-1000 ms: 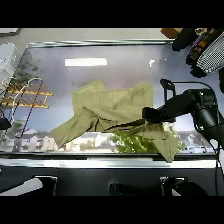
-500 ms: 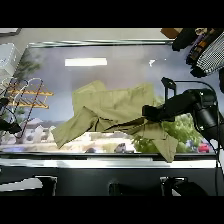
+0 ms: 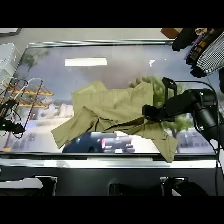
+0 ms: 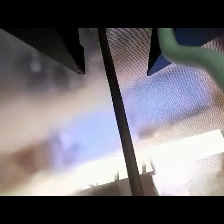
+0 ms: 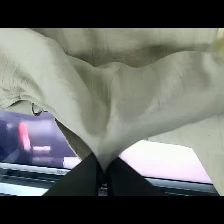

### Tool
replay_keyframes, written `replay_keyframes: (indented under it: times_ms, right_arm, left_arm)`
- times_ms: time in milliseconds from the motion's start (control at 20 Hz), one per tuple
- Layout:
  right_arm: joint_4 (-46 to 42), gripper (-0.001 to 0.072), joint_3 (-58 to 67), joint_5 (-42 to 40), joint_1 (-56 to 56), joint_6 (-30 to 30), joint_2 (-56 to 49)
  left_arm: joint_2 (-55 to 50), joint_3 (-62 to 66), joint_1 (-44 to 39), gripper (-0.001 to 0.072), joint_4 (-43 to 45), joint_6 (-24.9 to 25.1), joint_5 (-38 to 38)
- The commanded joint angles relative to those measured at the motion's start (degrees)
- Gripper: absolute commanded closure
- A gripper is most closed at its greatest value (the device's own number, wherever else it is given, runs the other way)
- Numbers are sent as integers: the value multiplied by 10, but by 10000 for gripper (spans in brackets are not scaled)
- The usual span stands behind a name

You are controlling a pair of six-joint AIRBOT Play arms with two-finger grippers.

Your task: Fold the clothes and pants, and hang the long-sleeved shirts on hangers.

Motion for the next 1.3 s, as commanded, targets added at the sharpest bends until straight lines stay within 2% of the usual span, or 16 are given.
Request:
replay_keyframes:
  times_ms: [0, 250, 300, 400, 450, 550, 750, 1250]
  right_arm:
    - [0, 681, 1, 1, 0, 0, 0]
    - [0, 681, 1, 1, 0, 0, 0]
    - [0, 681, 1, 1, 0, 0, 0]
    - [0, 681, 1, 1, 0, 0, 0]
    - [0, 681, 1, 0, 0, 0, 0]
    - [0, 681, 1, 1, 0, 0, 0]
    - [0, 681, 1, 1, 0, 0, 0]
    - [0, 682, 1, 1, 0, 0, 0]
  left_arm:
    - [-11, 0, -1, 277, 4, 2, 0]
    - [-18, 0, -1, 275, 8, 2, 19]
    - [-18, 0, -1, 295, 8, 2, 23]
    - [-18, 0, -3, 532, 9, 2, 22]
    - [-18, 0, -3, 552, 8, 2, 22]
    - [-17, 0, -3, 683, 6, 2, 19]
    - [-8, 4, -4, 685, -31, 2, 19]
    - [38, 120, -3, 686, -216, 2, 19]
